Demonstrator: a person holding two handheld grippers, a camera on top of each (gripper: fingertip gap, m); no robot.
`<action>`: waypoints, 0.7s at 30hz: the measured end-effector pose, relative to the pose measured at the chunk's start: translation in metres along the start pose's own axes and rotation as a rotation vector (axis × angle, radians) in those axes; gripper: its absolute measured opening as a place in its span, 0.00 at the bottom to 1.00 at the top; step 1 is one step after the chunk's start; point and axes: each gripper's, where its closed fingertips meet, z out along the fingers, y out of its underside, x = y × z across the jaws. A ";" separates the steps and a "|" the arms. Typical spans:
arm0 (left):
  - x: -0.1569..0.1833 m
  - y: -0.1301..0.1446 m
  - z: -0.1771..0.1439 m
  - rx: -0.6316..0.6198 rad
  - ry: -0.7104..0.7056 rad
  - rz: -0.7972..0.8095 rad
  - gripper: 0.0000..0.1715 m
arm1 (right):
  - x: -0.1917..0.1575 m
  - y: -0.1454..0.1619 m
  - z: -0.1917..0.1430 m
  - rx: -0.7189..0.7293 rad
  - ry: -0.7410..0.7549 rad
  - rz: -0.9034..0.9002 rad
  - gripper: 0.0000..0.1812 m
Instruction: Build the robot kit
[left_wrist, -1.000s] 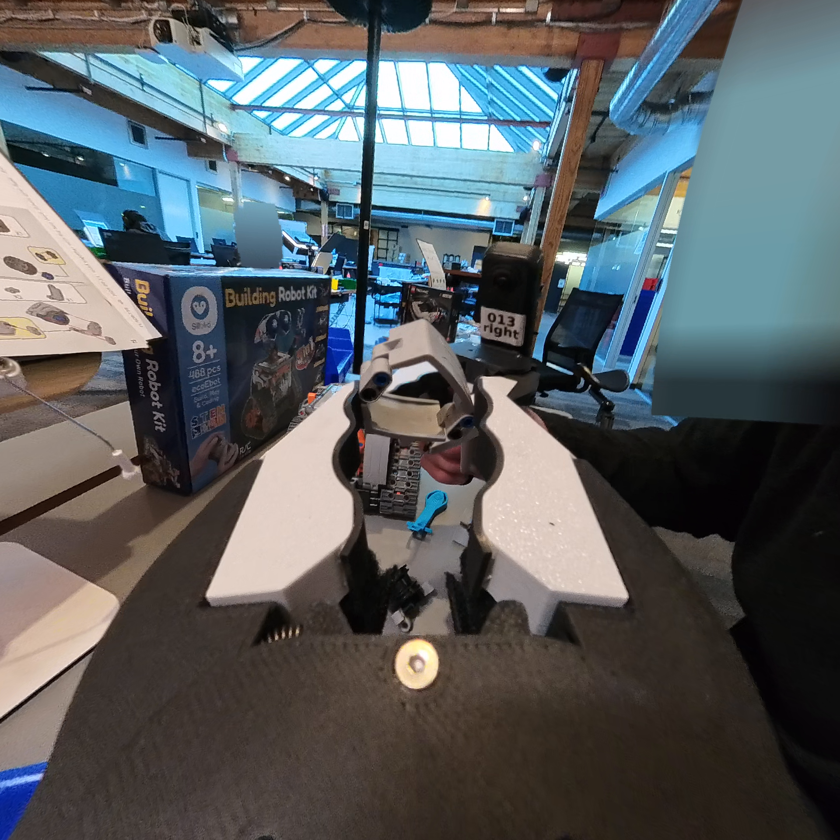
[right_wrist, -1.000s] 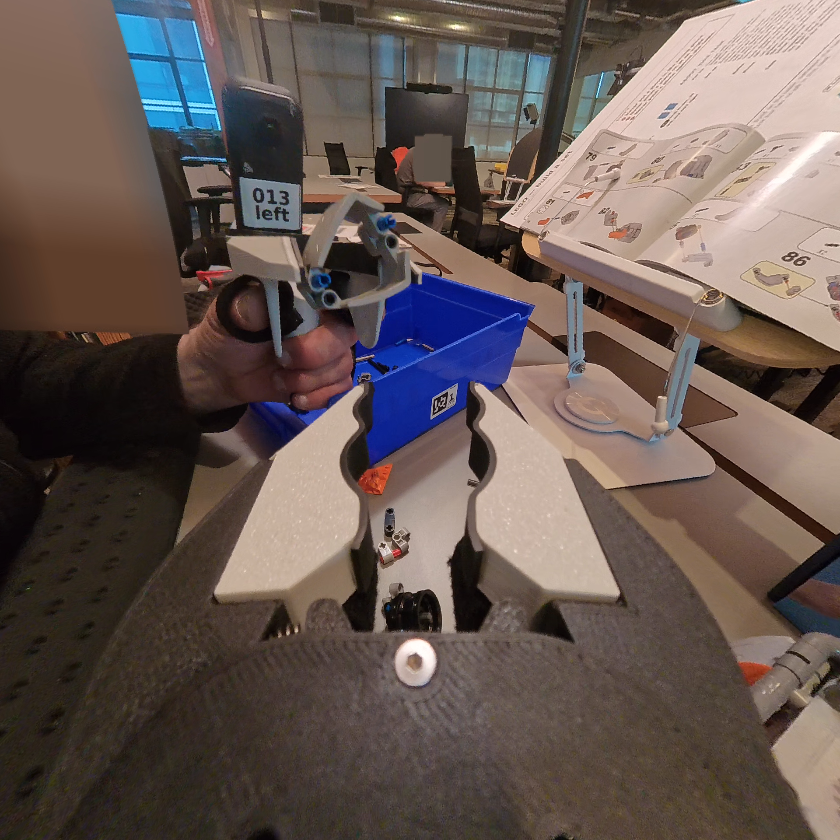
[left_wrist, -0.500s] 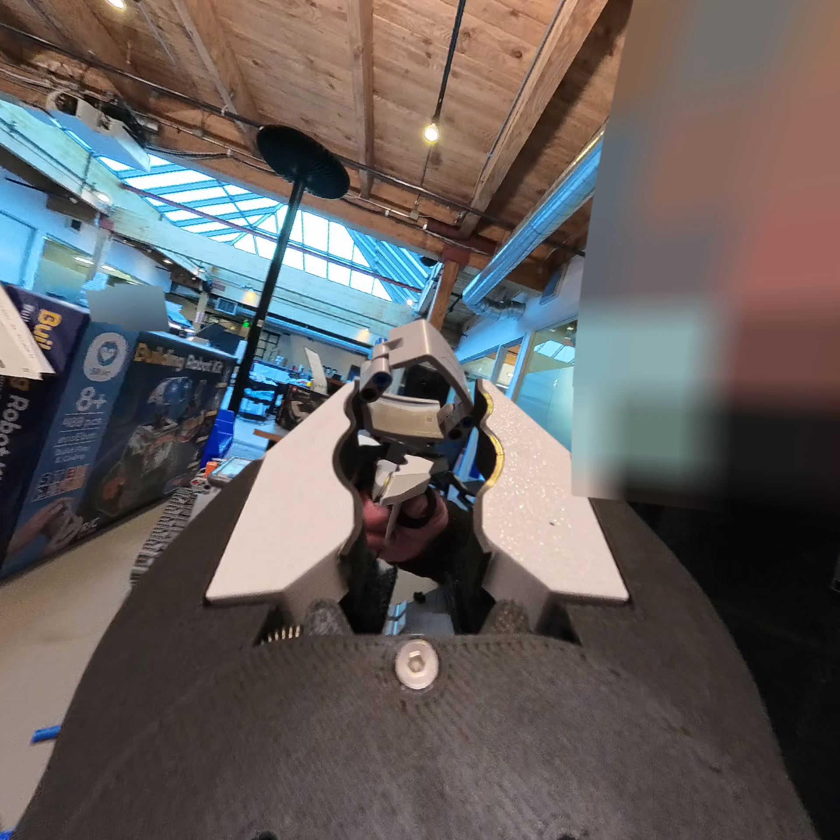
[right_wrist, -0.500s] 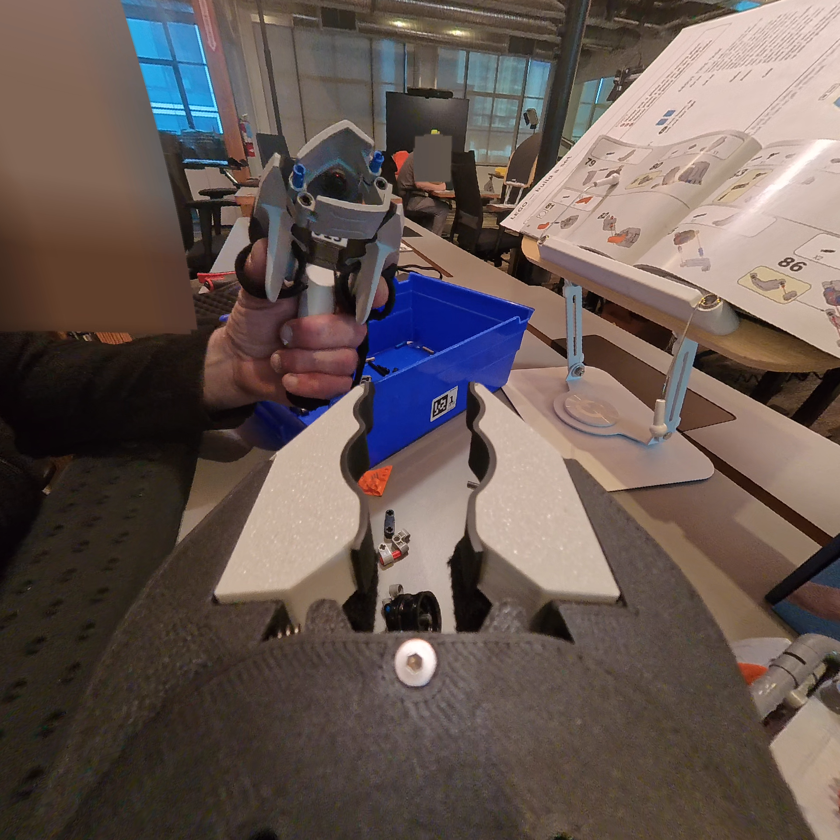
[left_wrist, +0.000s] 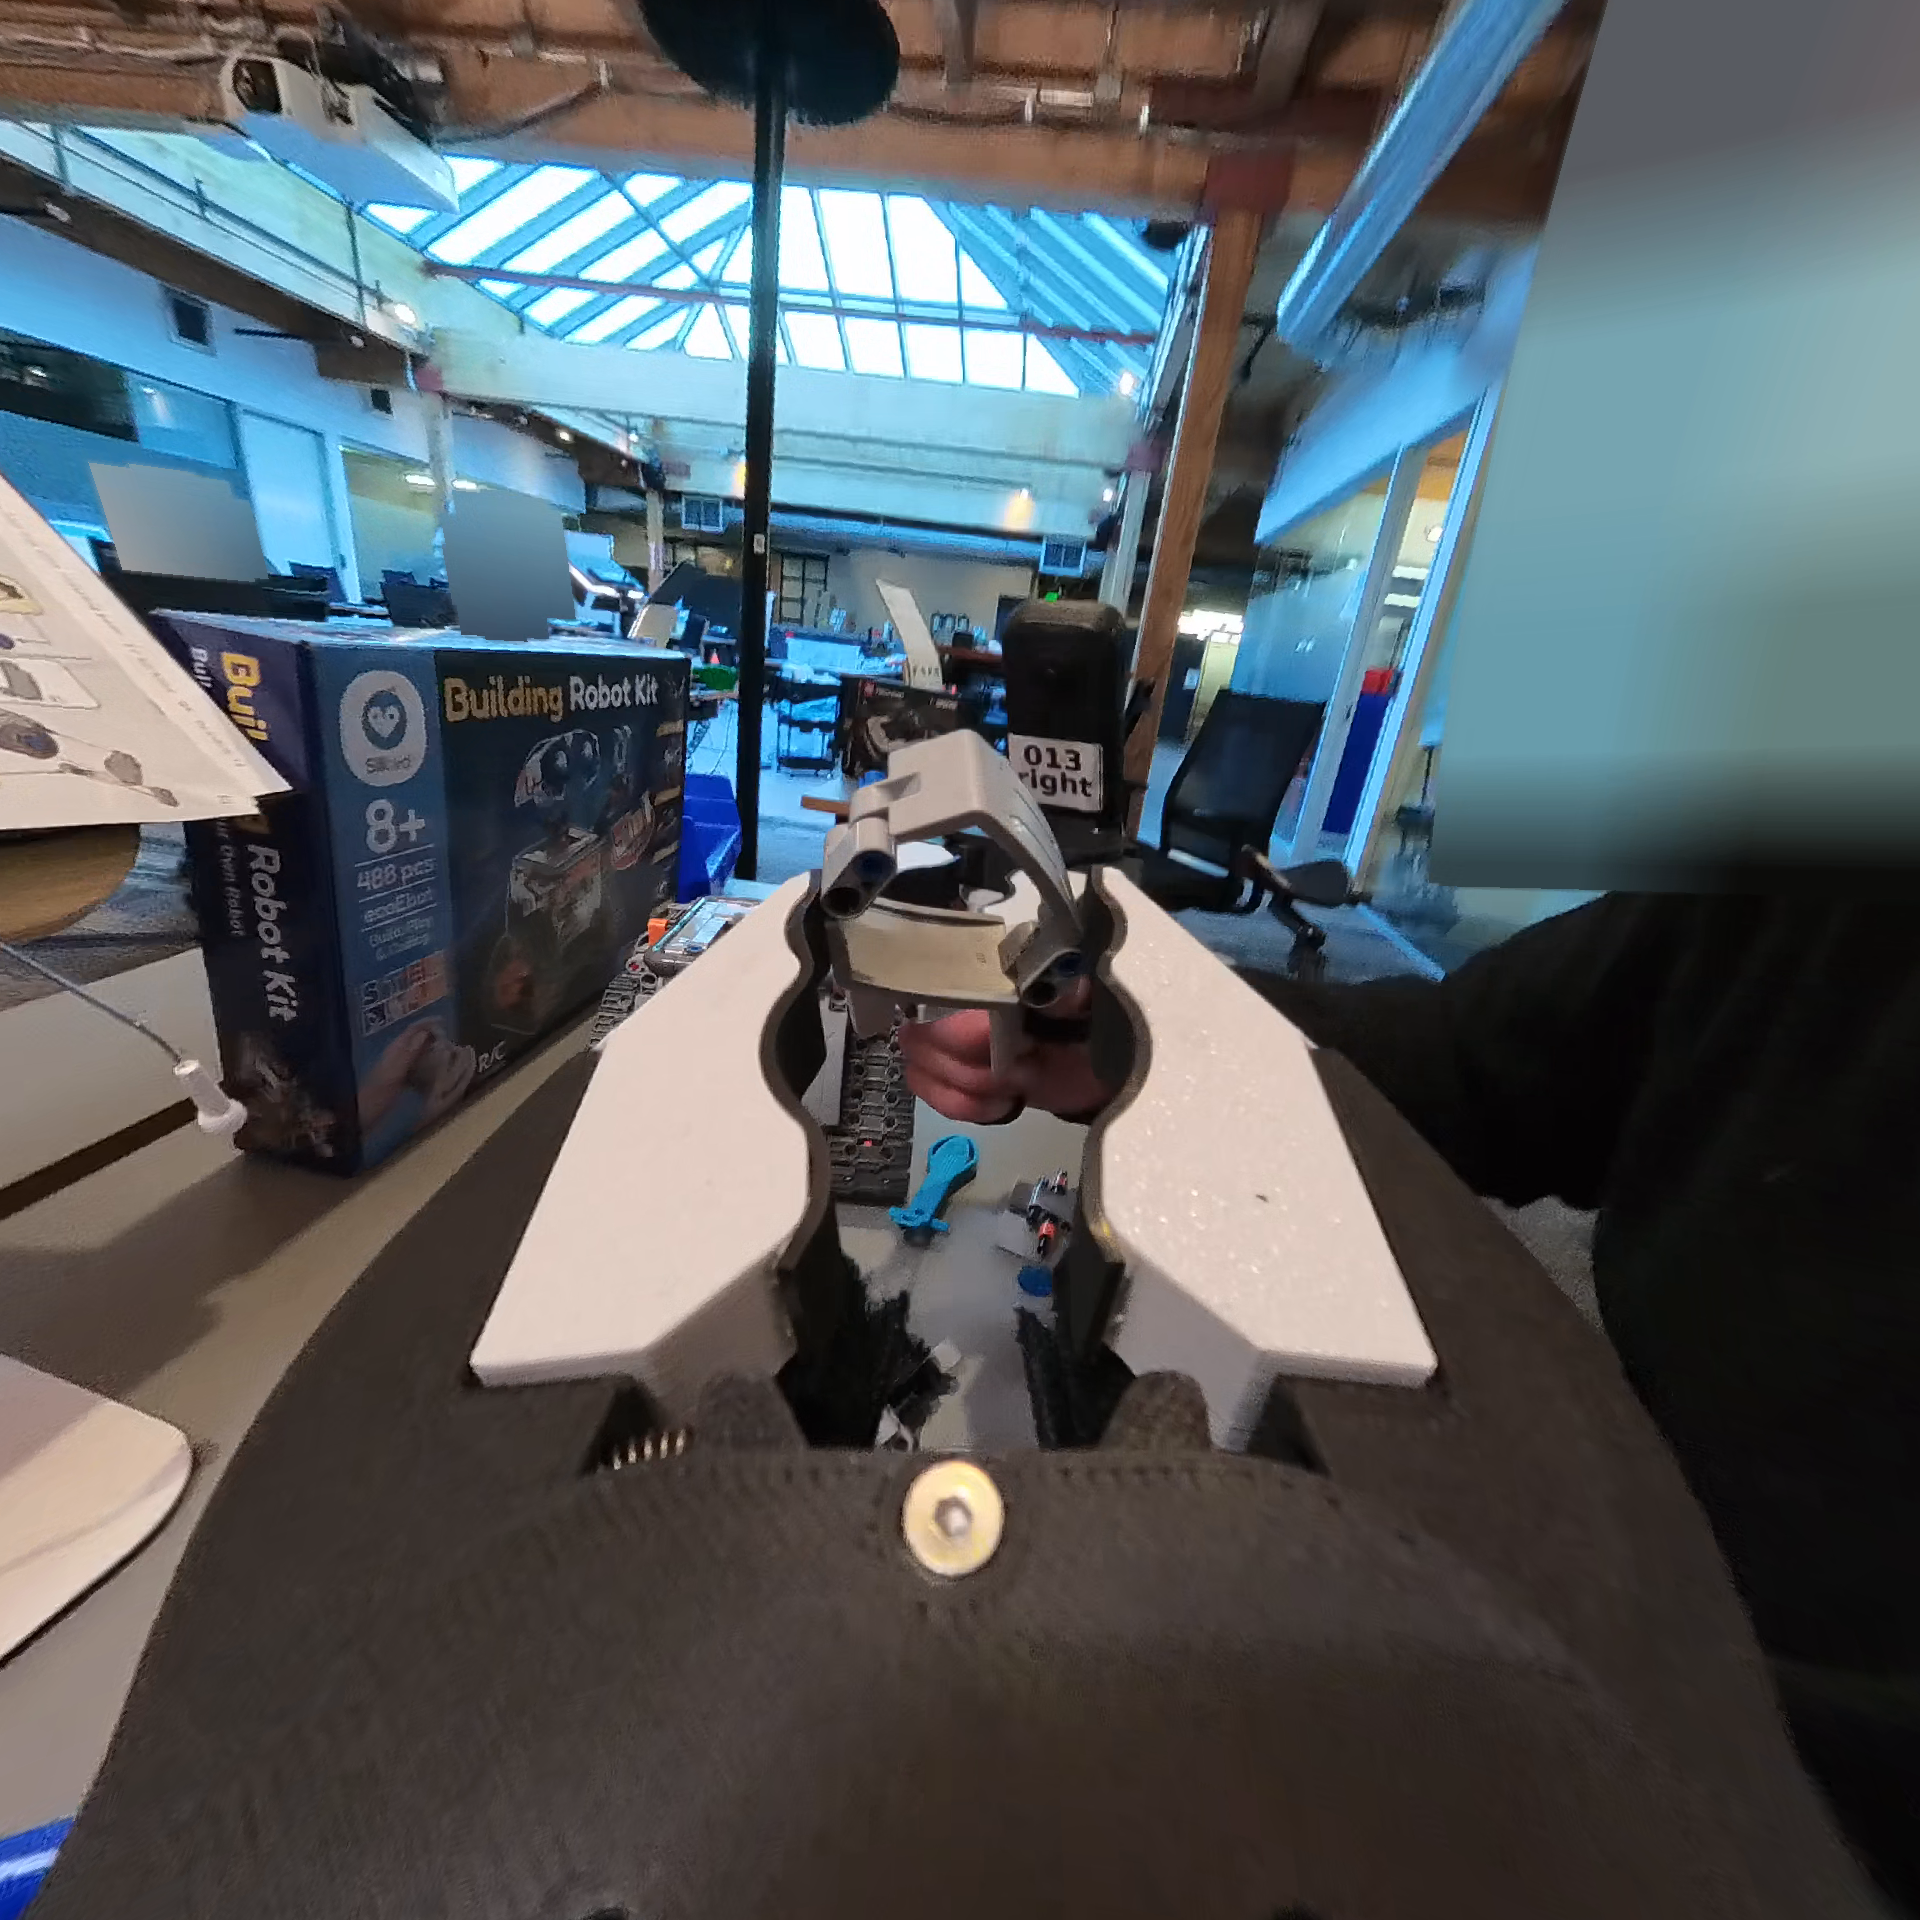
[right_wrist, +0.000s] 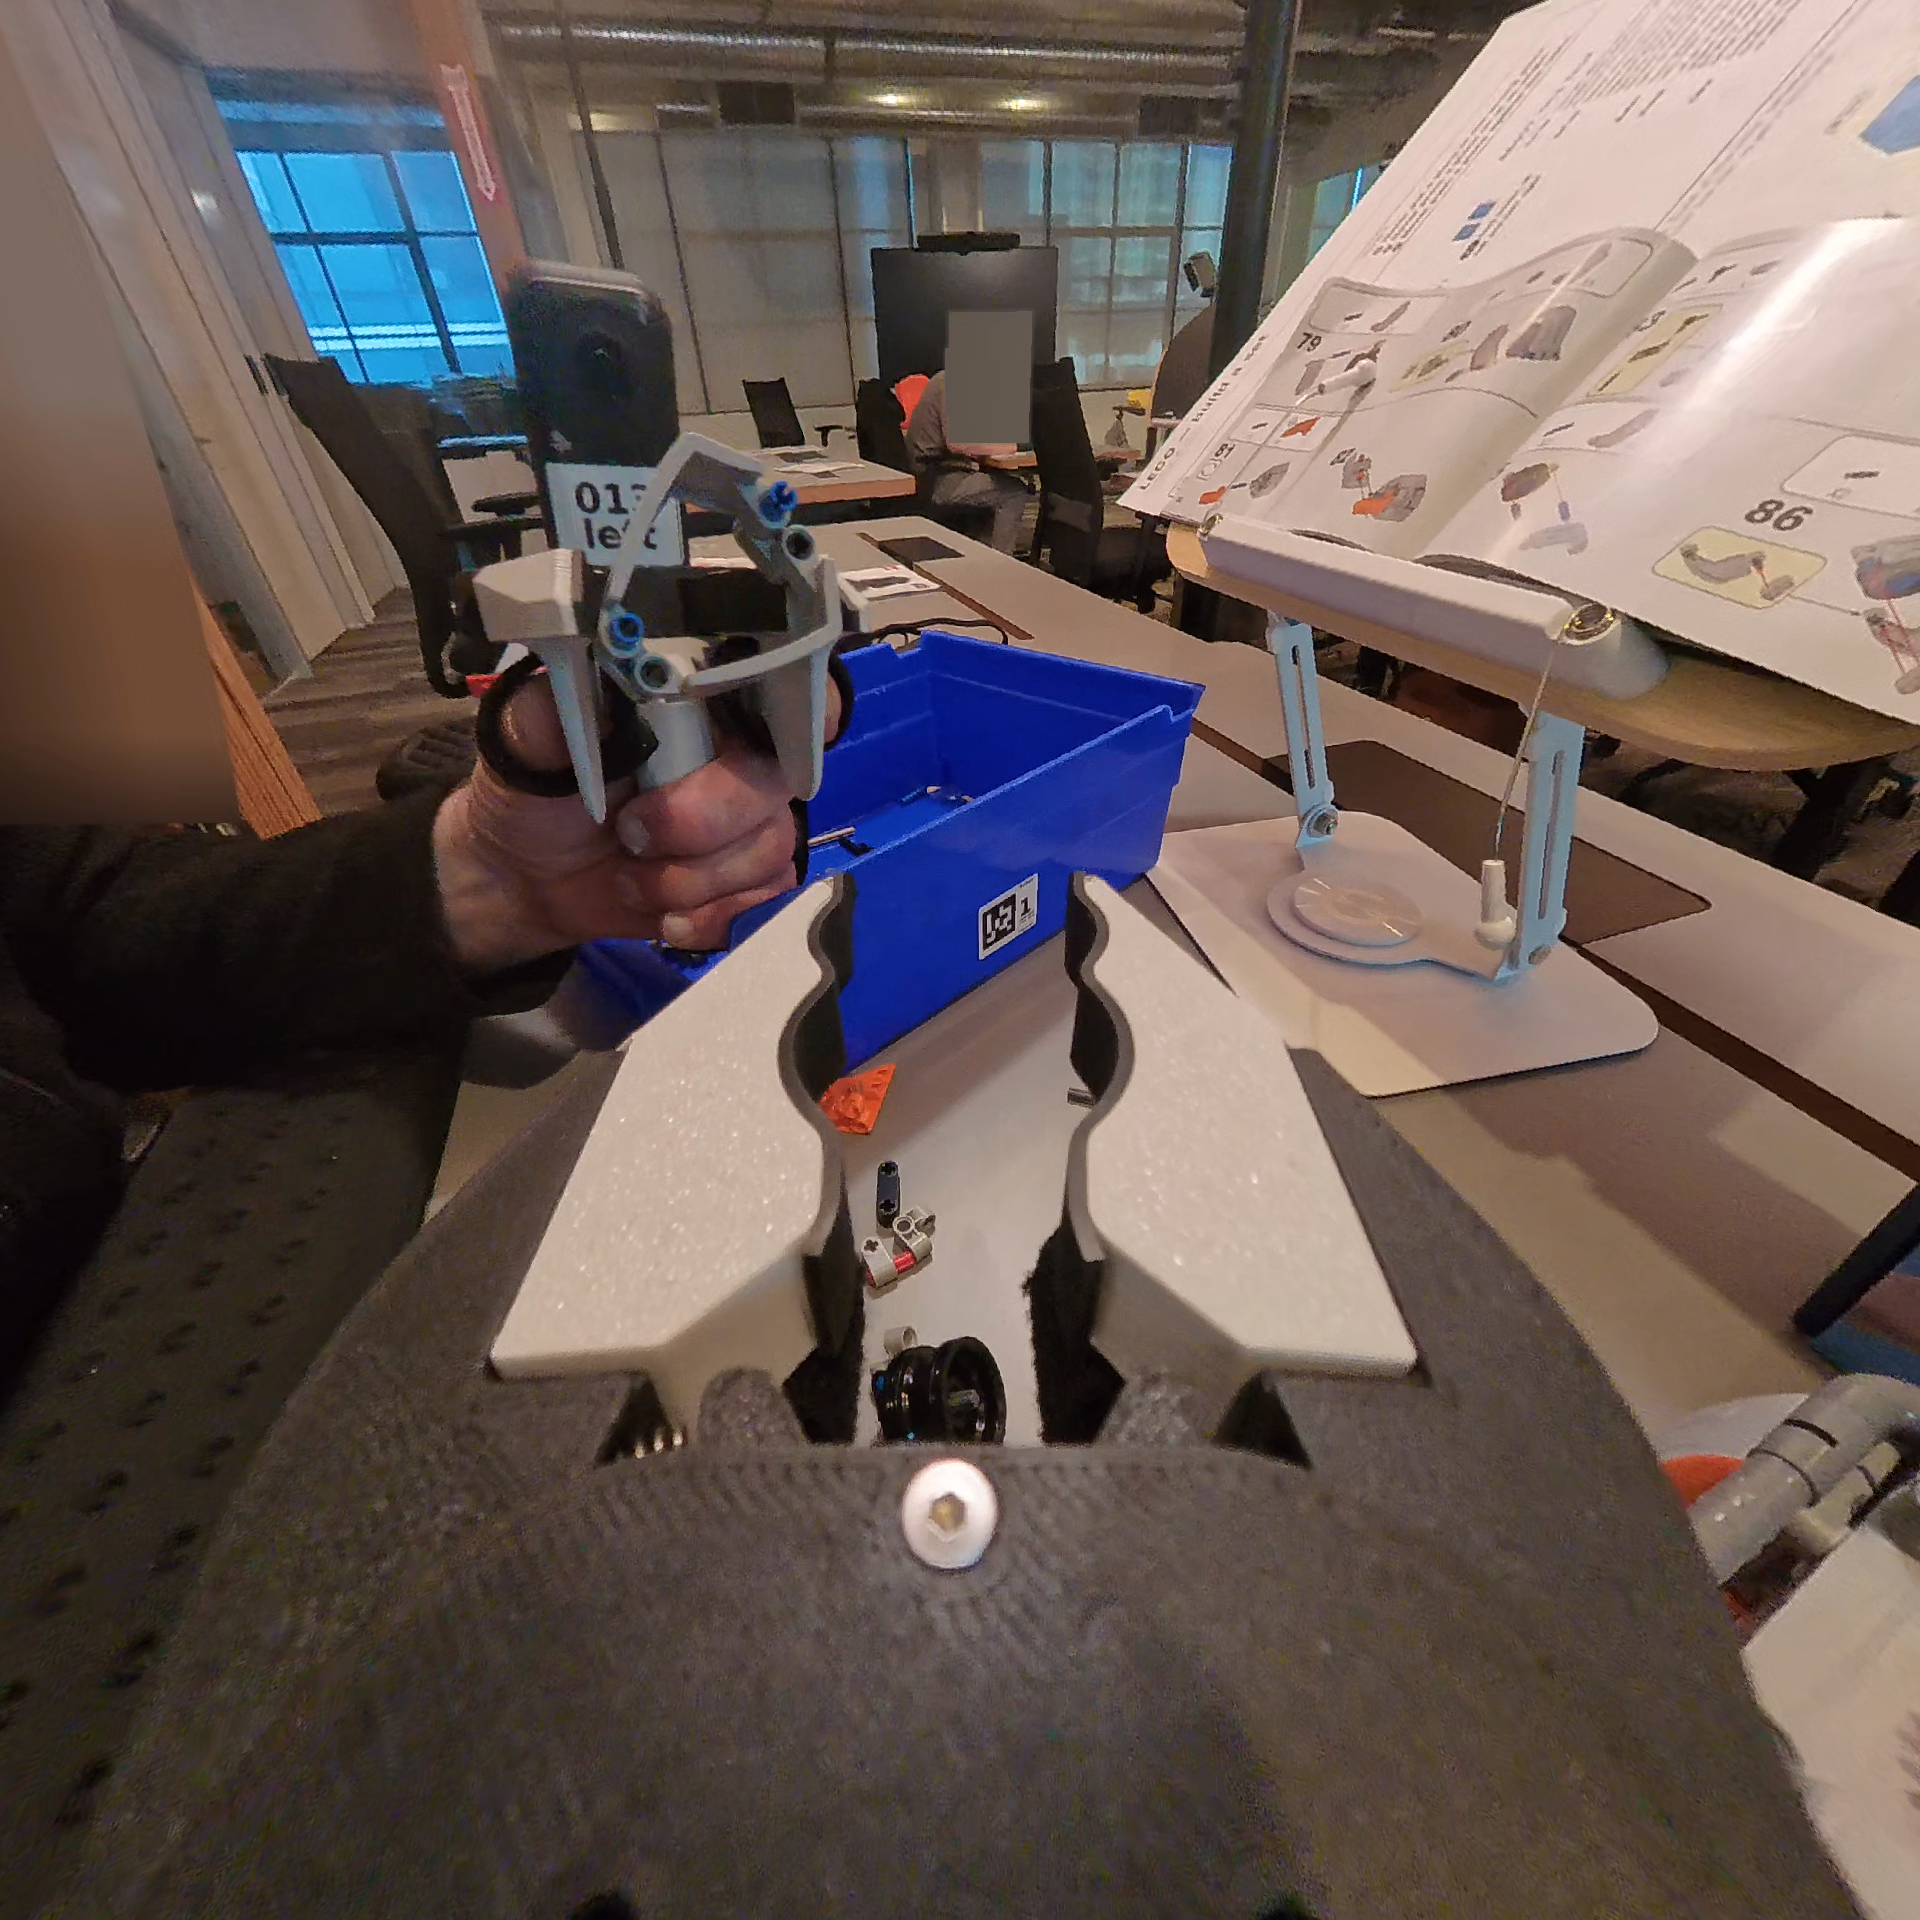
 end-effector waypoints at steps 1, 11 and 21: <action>0.001 0.000 0.001 -0.005 -0.003 0.008 0.27 | 0.000 0.001 0.000 -0.003 0.002 -0.002 0.22; 0.002 0.007 0.007 -0.064 -0.047 0.096 0.27 | 0.000 0.004 0.002 -0.015 0.002 -0.010 0.22; 0.001 0.018 0.015 -0.125 -0.077 0.149 0.27 | -0.006 0.000 0.002 0.004 -0.019 -0.011 0.22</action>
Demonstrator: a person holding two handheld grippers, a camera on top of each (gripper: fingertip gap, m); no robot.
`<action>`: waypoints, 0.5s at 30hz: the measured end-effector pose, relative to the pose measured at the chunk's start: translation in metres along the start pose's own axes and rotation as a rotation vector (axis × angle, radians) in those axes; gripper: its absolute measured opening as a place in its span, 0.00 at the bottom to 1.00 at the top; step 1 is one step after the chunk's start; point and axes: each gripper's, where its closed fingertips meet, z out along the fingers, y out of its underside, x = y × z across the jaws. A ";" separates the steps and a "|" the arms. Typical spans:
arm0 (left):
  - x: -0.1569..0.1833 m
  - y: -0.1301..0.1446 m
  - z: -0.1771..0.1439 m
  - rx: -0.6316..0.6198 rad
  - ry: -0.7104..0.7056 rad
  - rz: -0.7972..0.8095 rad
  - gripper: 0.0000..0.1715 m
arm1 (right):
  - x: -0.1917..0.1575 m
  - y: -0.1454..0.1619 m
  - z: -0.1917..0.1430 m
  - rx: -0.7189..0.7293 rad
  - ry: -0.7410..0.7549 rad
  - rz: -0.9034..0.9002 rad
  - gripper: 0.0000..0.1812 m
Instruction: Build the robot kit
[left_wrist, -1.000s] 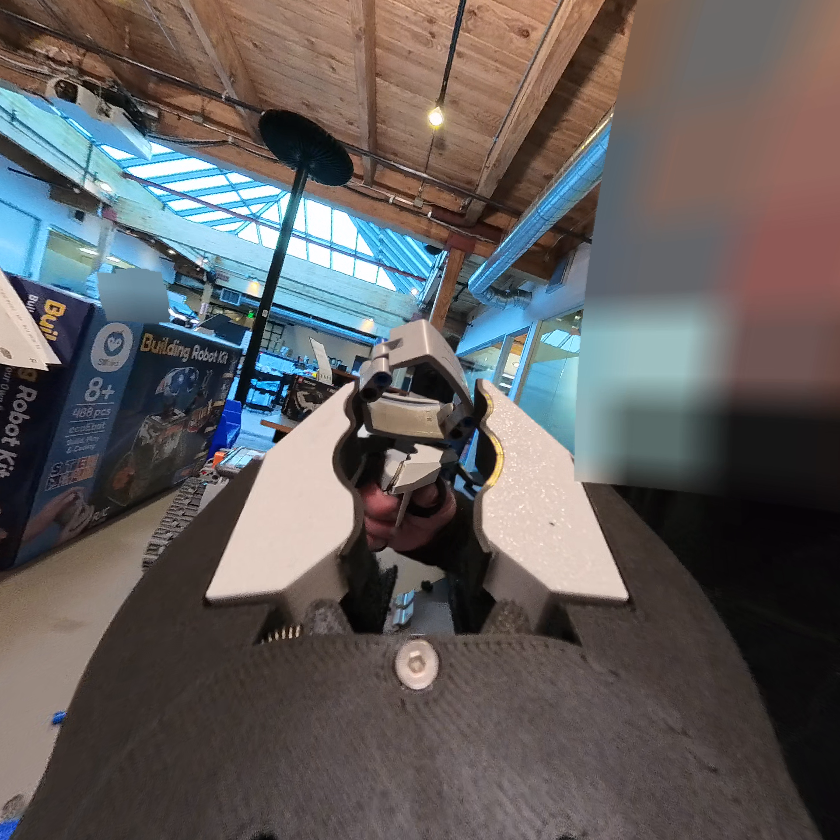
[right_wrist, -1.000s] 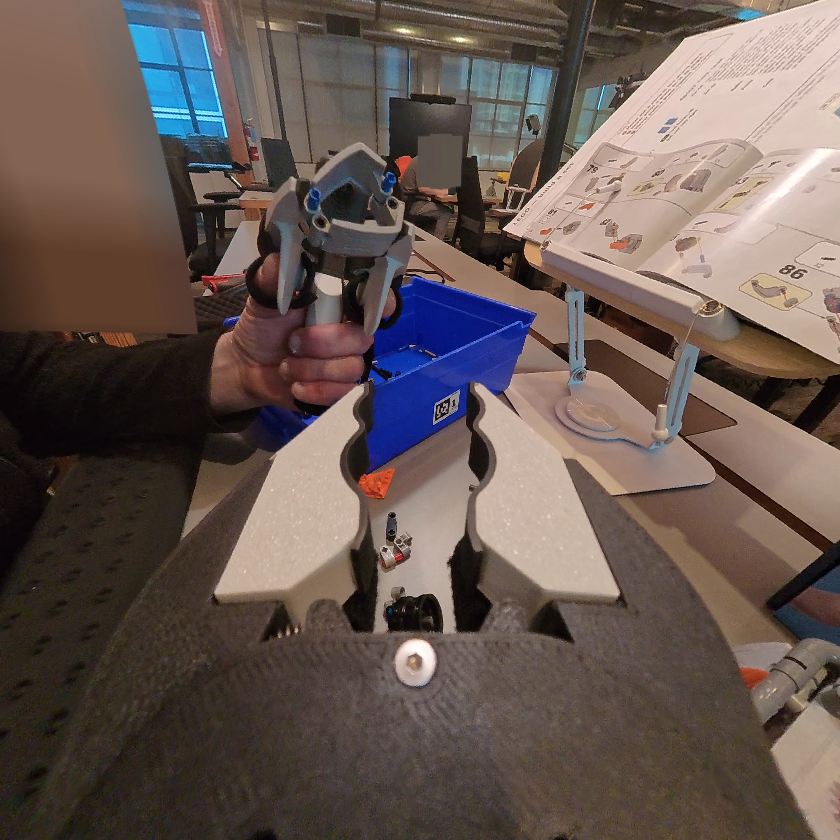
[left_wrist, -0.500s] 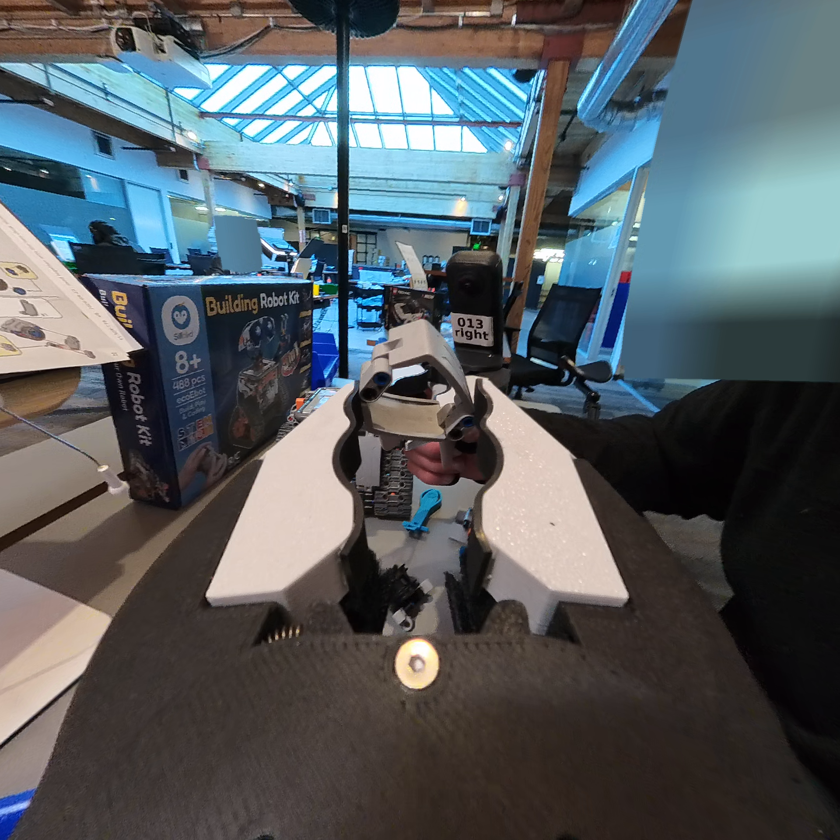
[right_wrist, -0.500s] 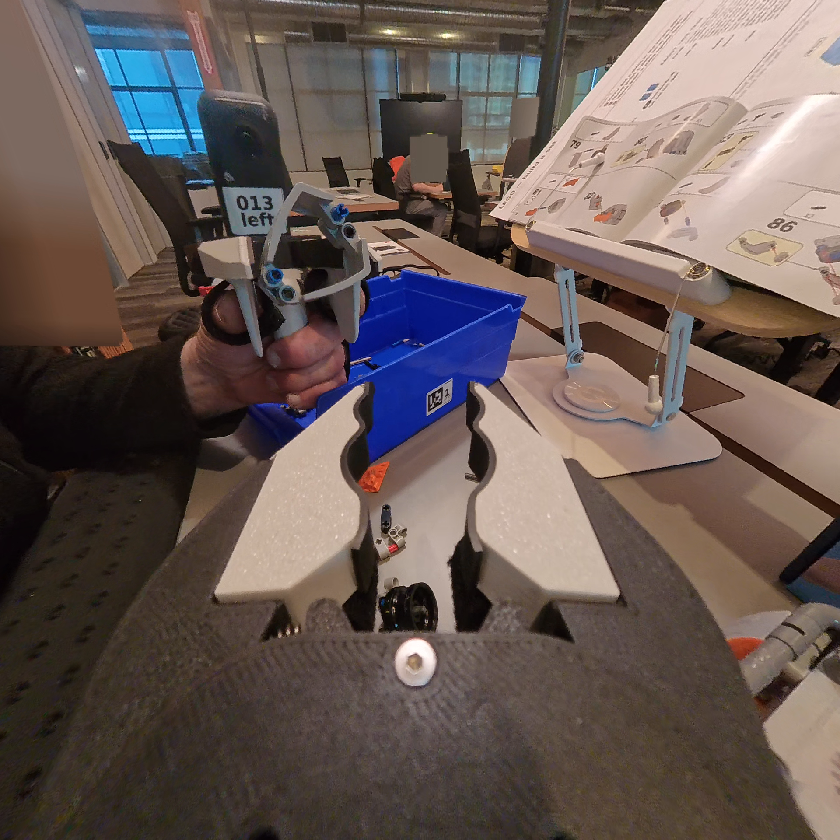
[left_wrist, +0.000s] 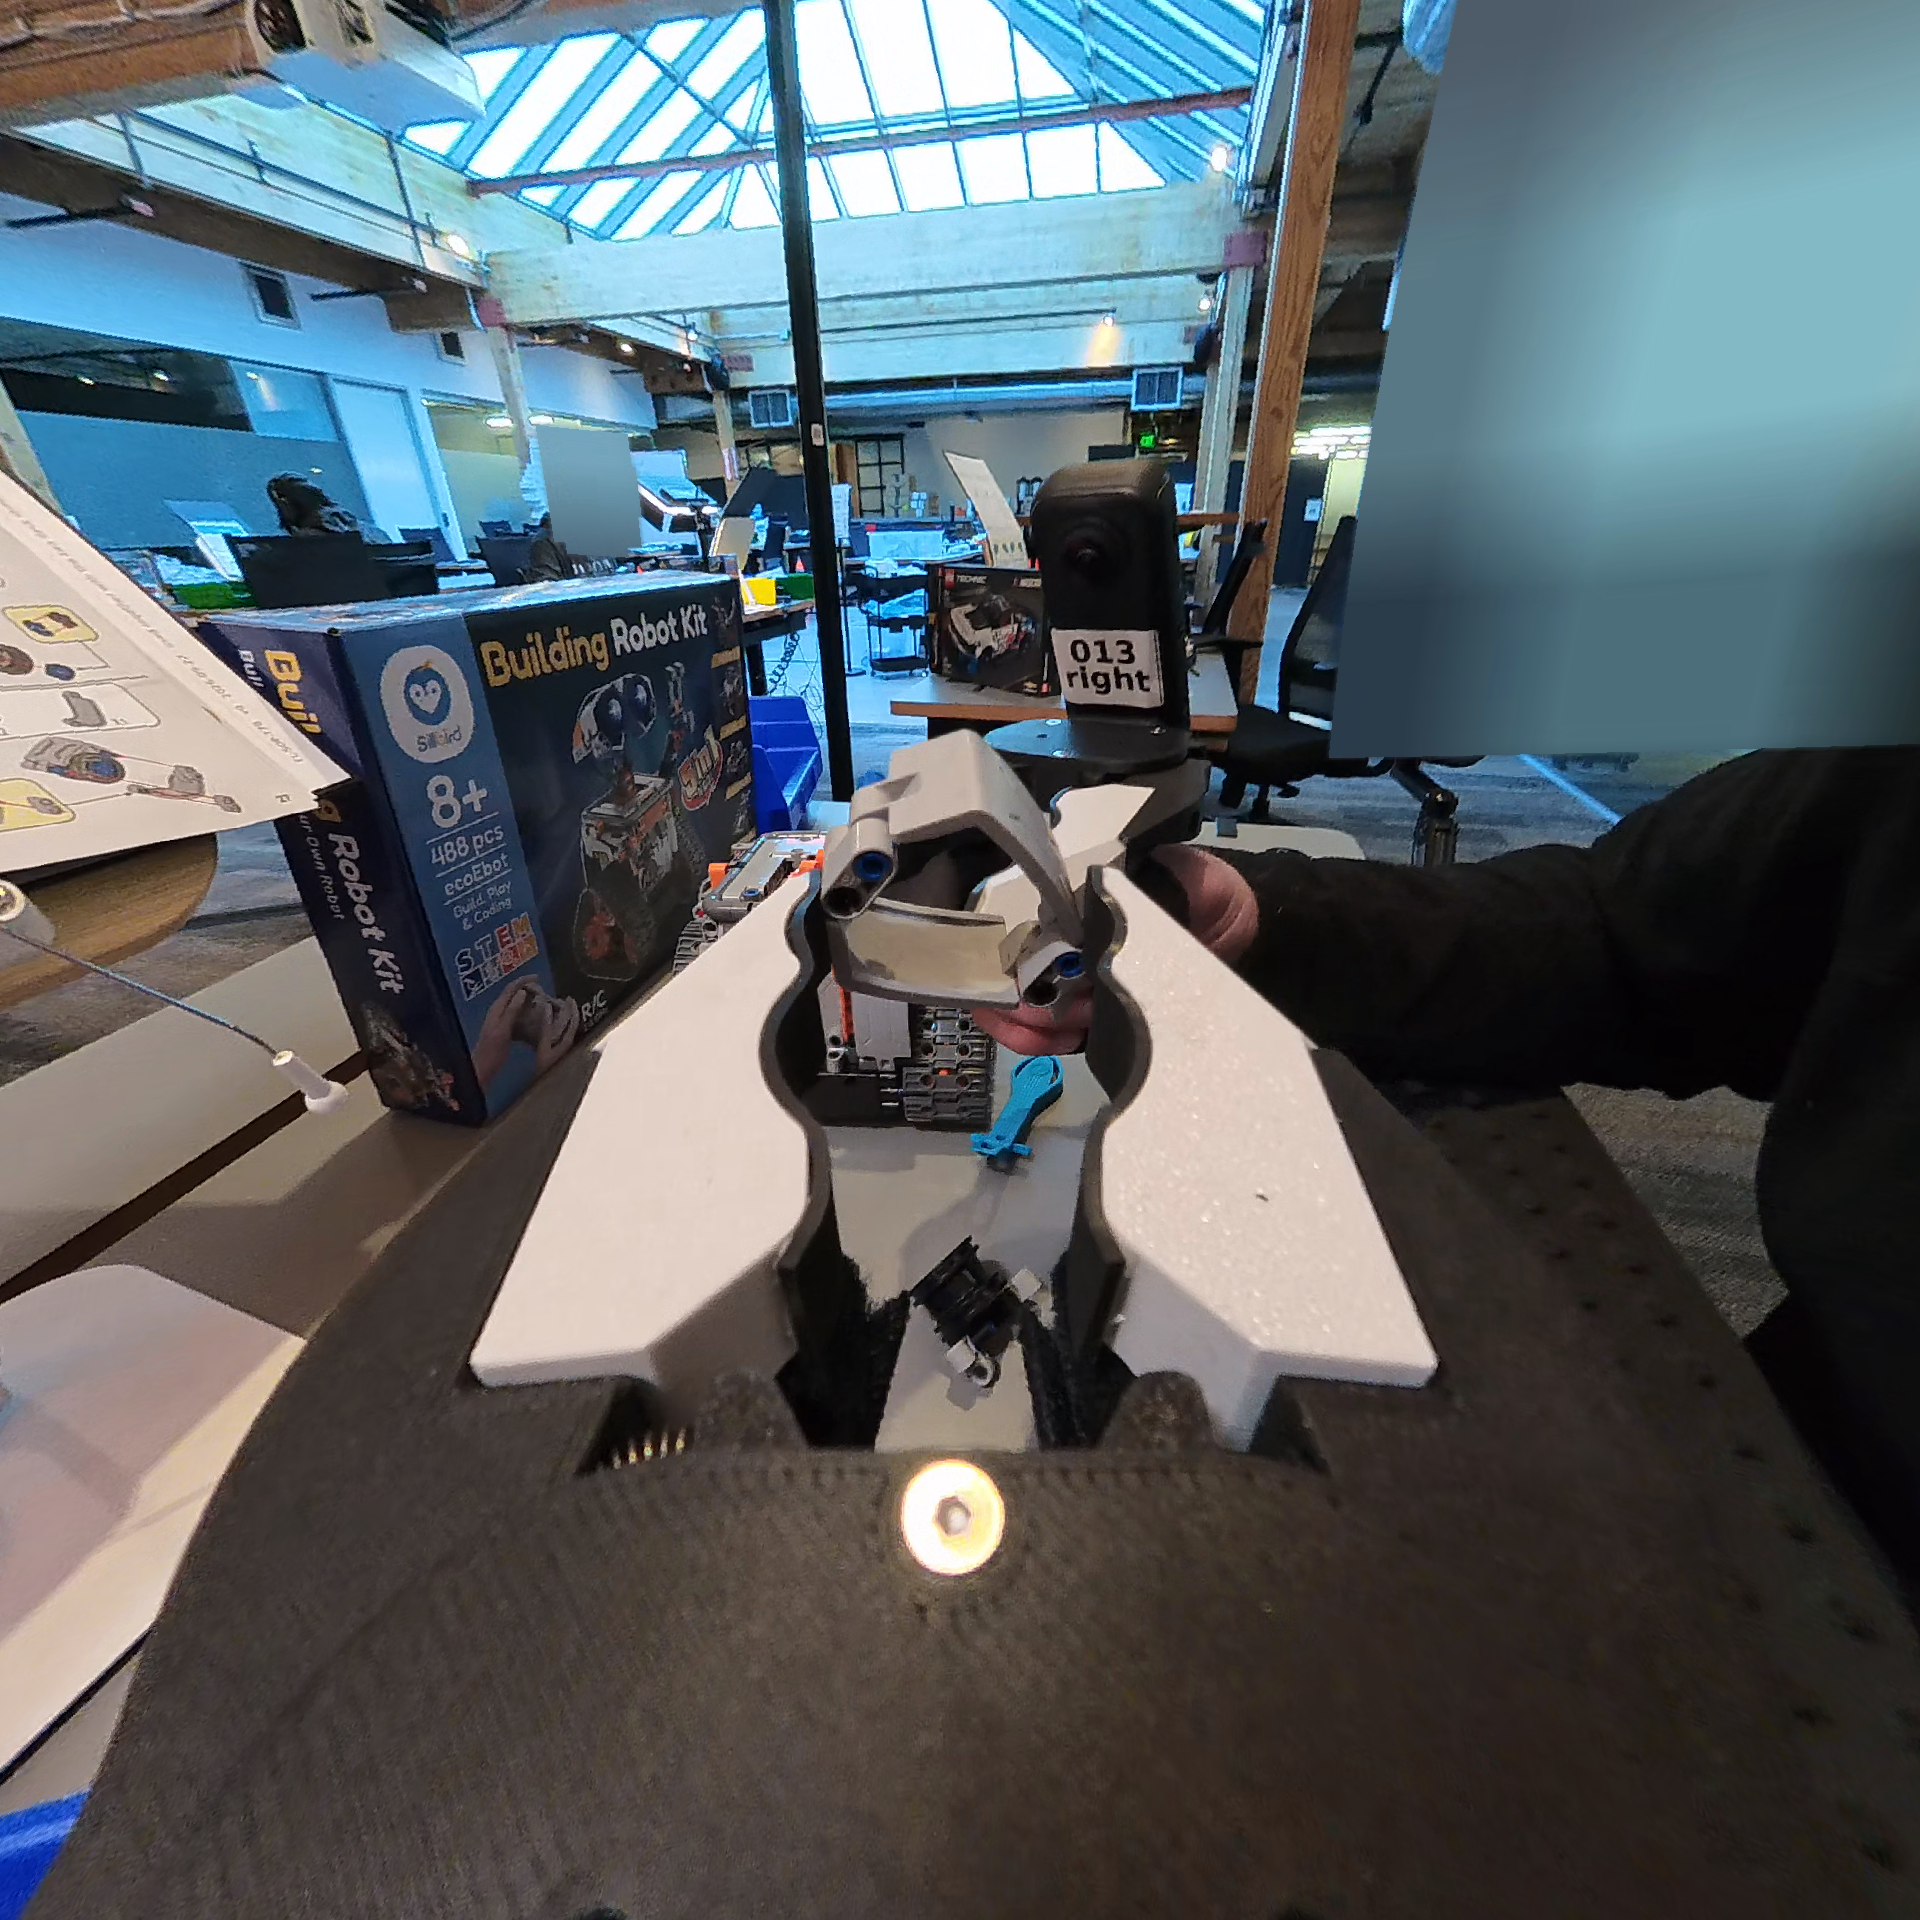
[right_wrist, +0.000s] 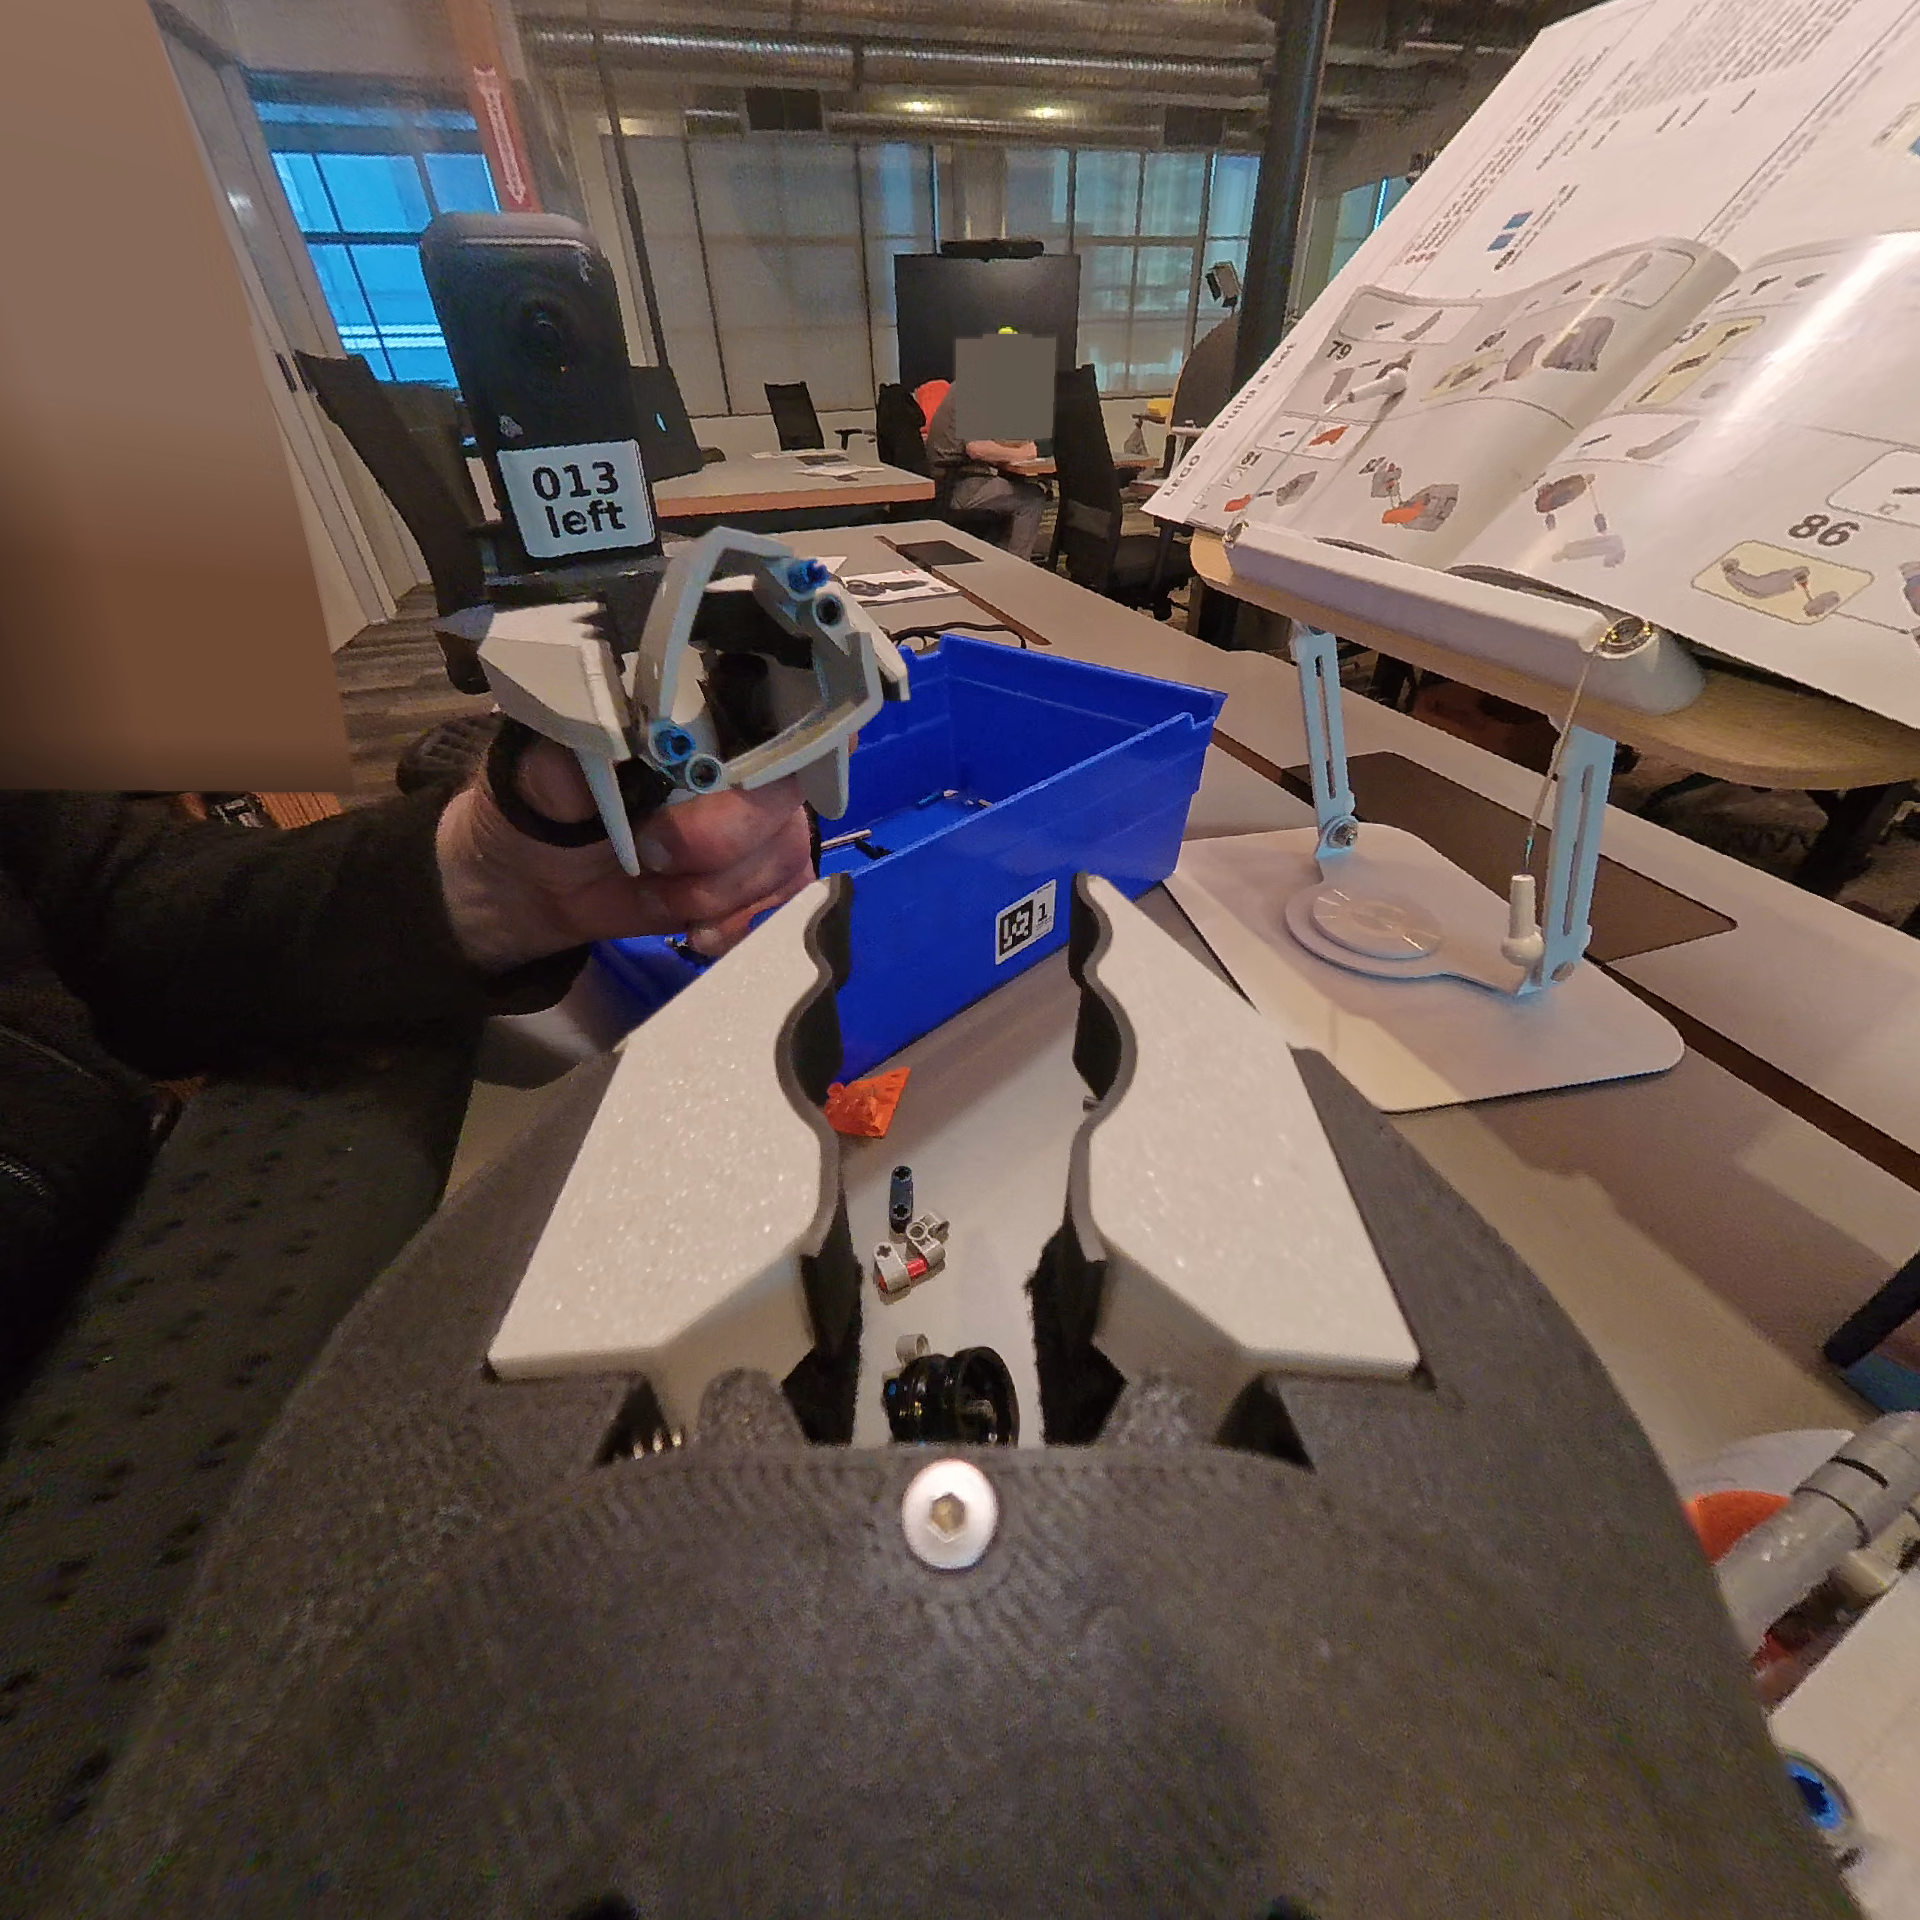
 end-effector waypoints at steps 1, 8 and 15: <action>0.000 0.001 0.001 -0.003 -0.002 0.002 0.27 | 0.000 0.000 0.000 0.002 -0.002 0.000 0.22; 0.002 0.002 0.005 -0.024 -0.017 0.022 0.27 | -0.007 -0.006 0.000 0.032 -0.029 -0.018 0.27; 0.005 0.007 0.010 -0.076 -0.051 0.107 0.27 | -0.018 -0.015 -0.002 0.081 -0.086 -0.020 0.28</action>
